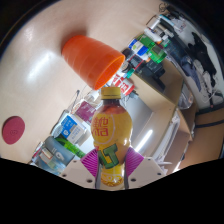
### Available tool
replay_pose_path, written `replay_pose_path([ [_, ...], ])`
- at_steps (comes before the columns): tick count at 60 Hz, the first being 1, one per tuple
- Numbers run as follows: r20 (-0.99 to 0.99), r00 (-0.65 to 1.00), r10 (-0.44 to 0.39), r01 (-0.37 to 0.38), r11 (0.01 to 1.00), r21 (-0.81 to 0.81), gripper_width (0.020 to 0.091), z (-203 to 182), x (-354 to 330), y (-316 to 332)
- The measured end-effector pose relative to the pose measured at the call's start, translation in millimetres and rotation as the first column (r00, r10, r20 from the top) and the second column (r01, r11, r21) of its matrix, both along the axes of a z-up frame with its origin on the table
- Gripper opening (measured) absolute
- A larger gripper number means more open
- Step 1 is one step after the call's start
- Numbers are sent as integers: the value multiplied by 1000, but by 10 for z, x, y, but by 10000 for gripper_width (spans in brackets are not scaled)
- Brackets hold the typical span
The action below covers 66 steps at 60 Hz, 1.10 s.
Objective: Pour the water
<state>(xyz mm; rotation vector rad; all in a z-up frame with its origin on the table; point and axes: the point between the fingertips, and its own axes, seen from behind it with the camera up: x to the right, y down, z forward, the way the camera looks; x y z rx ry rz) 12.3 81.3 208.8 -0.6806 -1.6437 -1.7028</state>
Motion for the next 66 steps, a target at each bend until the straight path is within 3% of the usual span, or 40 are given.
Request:
replay_pose_path([
  [8,-91,996,9,-7,1000,25,322,146,22,0],
  [15,-507,859,66,-18,995,99,321,534,185,-154],
  [19,-798,600,65,-5,997,77,323,654,463,-228],
  [24,-997,75,24,-16,1000,23,324,279,731,-324],
  [27,-971,-228,-74,-101,994,-52,324,140,790,-397],
  [29,-900,-422,-107,-140,989,-52,324,-177,733,-474],
  [31,-829,-526,-189,-184,977,-106,324,-167,791,-509],
  [34,-710,-674,-204,-207,975,-83,325,-635,761,-554],
  [36,-668,-699,-254,-230,965,-126,323,-623,863,-589],
  [41,-659,-699,-277,-235,960,-153,323,-727,1024,-601],
  [43,-653,-716,-249,-212,968,-136,324,-1149,865,-679],
  [51,-685,-655,-320,-234,947,-220,325,-1294,996,-593],
  [60,-752,-587,-299,-209,954,-216,341,-1407,974,-588],
  [66,-750,-595,-291,-201,956,-212,409,-1399,977,-594],
])
